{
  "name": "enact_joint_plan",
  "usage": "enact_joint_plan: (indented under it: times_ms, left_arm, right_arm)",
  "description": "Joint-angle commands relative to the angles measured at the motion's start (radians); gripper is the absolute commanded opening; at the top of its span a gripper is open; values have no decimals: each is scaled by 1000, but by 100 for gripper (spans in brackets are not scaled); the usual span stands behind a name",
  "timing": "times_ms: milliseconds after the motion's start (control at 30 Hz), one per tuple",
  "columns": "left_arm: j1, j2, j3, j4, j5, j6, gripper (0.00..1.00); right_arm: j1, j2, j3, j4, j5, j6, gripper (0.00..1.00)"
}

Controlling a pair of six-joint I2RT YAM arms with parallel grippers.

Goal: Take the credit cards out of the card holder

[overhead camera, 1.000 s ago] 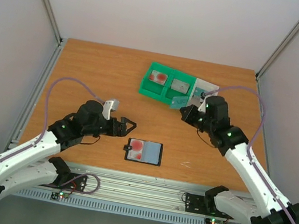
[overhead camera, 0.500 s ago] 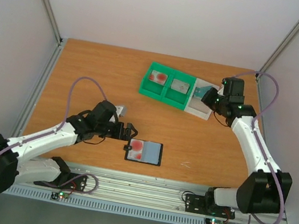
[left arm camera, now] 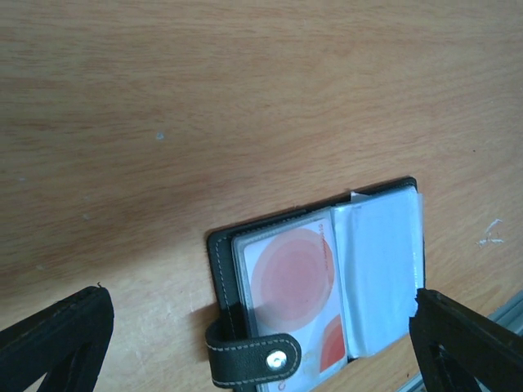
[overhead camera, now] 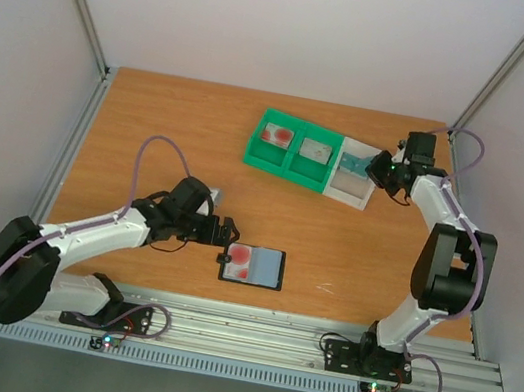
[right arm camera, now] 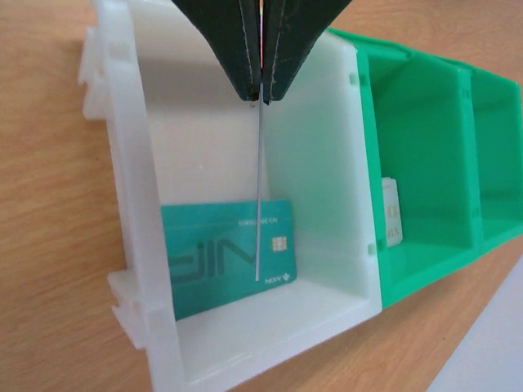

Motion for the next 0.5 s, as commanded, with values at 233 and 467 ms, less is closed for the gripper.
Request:
enact_joint_plan:
  times_ms: [233,467]
  left_arm:
    - [32,83,37,107,56,4,99]
    - [42,119,48,107,90,5,99]
  right_arm:
    - [-20,162,157,62,-137,-9,1]
    - [-20,239,205,47,-148,-10,1]
